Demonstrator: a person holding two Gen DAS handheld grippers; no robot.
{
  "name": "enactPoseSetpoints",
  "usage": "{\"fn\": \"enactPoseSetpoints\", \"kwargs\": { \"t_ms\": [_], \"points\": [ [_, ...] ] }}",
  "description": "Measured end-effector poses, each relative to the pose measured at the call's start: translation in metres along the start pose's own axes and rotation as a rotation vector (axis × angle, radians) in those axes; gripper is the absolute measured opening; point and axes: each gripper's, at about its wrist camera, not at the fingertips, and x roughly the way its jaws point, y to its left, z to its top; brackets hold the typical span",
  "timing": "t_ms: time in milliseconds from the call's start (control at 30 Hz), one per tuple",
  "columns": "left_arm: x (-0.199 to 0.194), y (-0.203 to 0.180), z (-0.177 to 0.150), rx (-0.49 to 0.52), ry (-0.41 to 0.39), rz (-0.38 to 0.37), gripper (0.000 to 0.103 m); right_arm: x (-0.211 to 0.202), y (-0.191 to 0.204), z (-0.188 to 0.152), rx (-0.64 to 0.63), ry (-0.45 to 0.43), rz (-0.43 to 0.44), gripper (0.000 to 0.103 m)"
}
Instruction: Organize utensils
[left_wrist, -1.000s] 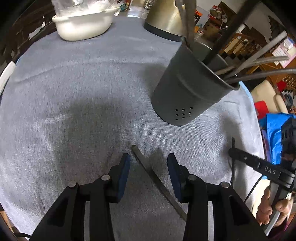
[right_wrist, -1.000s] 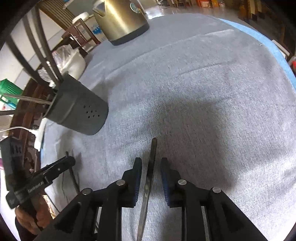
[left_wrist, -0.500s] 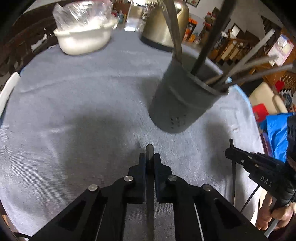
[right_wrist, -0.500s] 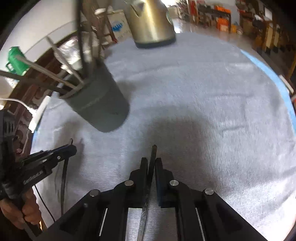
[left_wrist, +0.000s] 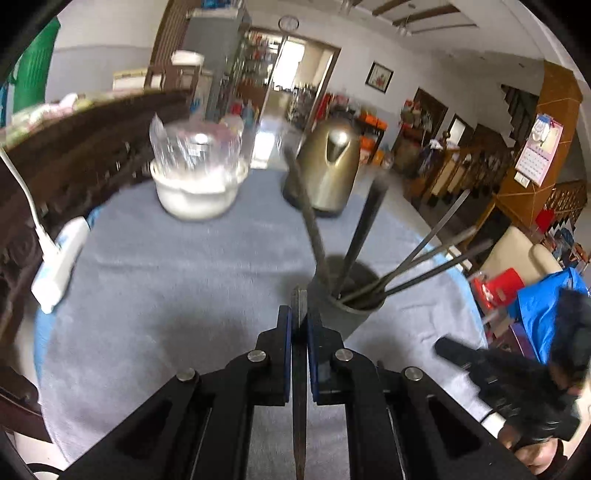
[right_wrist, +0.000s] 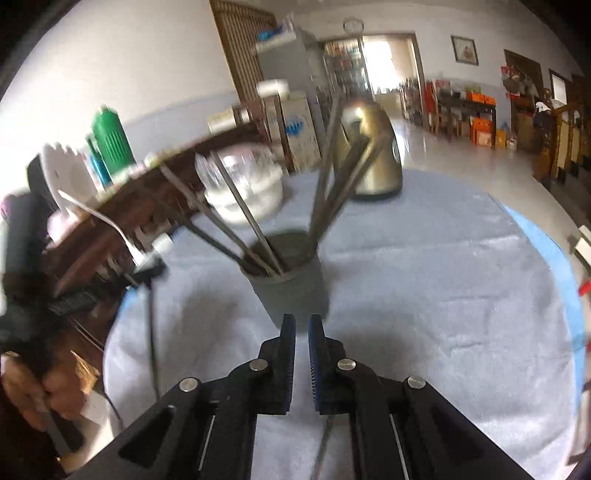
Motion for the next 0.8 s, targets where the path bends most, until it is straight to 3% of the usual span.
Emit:
{"fn": "enactPoseSetpoints", "kwargs": {
  "t_ms": [167, 233, 300, 333, 433, 500, 567, 633, 667, 800],
  "points": [
    [-0.028, -0.010, 0.002, 0.037, -0.100, -0.001, 0.008, 0.030, -0.020, -0.006, 0.121, 0.188, 0.021, 0.015],
    [-0.037, -0.013, -0.001, 0.062, -0.130, -0.002, 0.008, 0.044, -0.026, -0.010, 0.141, 0.237, 0.004, 0.028],
    [-0.048, -0.016, -0.003, 0.081, -0.156, 0.000, 0.008, 0.061, -0.028, -0.013, 0.134, 0.292, -0.012, 0.055],
    [-0.050, -0.017, -0.004, 0.087, -0.167, 0.003, 0.008, 0.068, -0.028, -0.015, 0.130, 0.308, -0.015, 0.059],
    [-0.062, -0.017, -0.007, 0.098, -0.218, 0.006, 0.008, 0.076, -0.023, -0.017, 0.082, 0.299, -0.060, 0.055],
    [-0.066, -0.017, -0.008, 0.108, -0.250, 0.013, 0.008, 0.085, -0.021, -0.017, 0.052, 0.326, -0.093, 0.032],
    [-0.071, -0.017, -0.009, 0.111, -0.279, 0.014, 0.008, 0.097, -0.020, -0.020, 0.032, 0.368, -0.119, 0.030],
    [-0.073, -0.014, -0.010, 0.103, -0.302, 0.005, 0.008, 0.109, -0.020, -0.024, 0.011, 0.404, -0.144, 0.022],
    [-0.074, -0.013, -0.010, 0.100, -0.308, 0.005, 0.008, 0.108, -0.017, -0.023, -0.014, 0.385, -0.161, 0.012],
    [-0.070, -0.004, -0.013, 0.073, -0.316, 0.015, 0.008, 0.100, -0.017, -0.021, -0.012, 0.362, -0.133, 0.008]
  ]
}}
